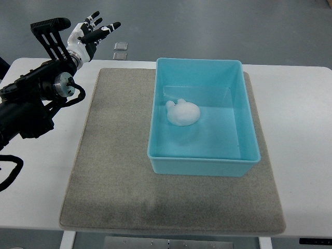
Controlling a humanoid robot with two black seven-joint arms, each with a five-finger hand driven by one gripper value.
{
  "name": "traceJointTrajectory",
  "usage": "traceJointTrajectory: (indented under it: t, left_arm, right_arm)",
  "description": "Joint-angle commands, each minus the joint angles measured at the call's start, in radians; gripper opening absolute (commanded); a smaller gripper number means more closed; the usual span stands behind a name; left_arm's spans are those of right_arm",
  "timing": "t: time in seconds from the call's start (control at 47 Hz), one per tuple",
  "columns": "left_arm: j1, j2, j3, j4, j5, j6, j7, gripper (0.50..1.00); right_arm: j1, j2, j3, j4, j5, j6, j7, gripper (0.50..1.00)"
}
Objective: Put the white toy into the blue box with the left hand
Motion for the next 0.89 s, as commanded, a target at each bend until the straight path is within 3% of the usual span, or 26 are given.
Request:
traceJointTrajectory:
  t: [0.0, 0.255, 0.362, 0.872]
  left_arm:
    - [0.000, 0.000, -0.001, 0.018, -0.028, -0.088, 0.000, 0.992]
    - [0.008, -0.005, -0.035, 0.029, -0.122, -0.295, -0.002, 0.992]
    - [0.037, -0.006, -0.067, 0.026, -0.122, -0.343, -0.012, 0.992]
    - [0.057, -0.006, -0.110, 0.029, -0.120, -0.341, -0.020, 0.992]
  right_arm:
    - [0.000, 0.000, 0.000, 0.000, 0.000, 0.000, 0.000, 0.936]
    - [0.000, 0.000, 0.000, 0.000, 0.000, 0.000, 0.000, 0.936]
    - [0.000, 0.000, 0.000, 0.000, 0.000, 0.000, 0.001, 0.936]
    - [0.000, 0.000, 0.000, 0.000, 0.000, 0.000, 0.000, 0.936]
